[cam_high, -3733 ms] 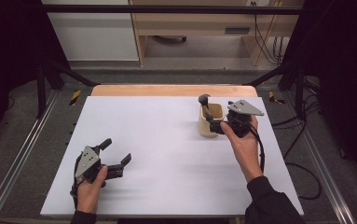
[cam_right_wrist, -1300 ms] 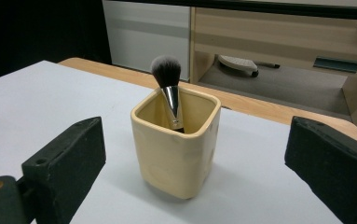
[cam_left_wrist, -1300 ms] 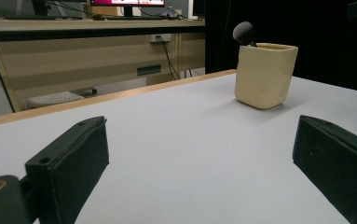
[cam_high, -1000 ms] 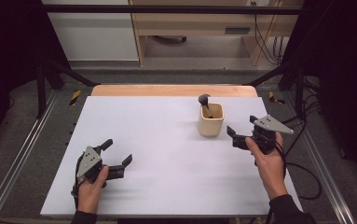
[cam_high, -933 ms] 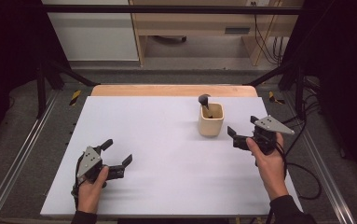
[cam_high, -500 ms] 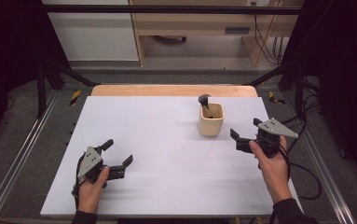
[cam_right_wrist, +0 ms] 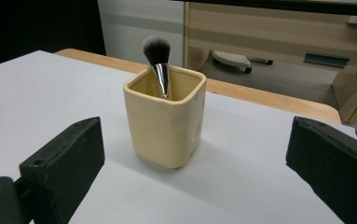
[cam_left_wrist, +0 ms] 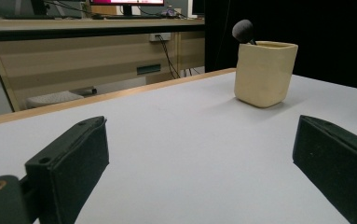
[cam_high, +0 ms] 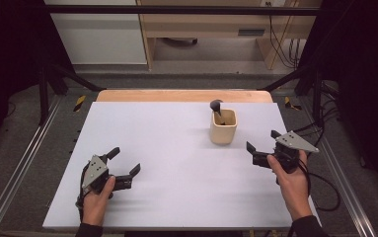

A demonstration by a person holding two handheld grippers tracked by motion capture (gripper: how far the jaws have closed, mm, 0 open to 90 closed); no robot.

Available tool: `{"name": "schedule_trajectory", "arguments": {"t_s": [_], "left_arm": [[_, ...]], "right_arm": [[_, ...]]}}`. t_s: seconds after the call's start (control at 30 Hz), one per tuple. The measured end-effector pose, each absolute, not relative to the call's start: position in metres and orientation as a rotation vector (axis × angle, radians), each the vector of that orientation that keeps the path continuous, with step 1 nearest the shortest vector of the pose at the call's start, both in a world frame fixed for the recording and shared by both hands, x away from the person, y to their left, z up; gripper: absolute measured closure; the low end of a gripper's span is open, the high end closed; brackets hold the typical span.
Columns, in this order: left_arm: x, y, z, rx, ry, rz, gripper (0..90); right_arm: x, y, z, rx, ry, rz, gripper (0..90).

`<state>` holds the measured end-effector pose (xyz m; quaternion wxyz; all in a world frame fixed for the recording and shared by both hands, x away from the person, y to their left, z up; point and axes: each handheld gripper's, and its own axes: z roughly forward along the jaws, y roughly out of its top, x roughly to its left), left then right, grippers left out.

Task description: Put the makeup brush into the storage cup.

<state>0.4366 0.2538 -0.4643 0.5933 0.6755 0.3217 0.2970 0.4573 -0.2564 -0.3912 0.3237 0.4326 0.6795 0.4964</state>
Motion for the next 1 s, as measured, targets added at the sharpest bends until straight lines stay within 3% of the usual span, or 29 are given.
{"name": "schedule_trajectory", "arguments": {"t_s": [1.0], "left_arm": [[0.436, 0.254, -0.464, 1.569, 0.746, 0.692, 3.3]], "right_arm": [[0.428, -0.272, -0.420, 1.172, 1.779, 1.278, 4.2]]}}
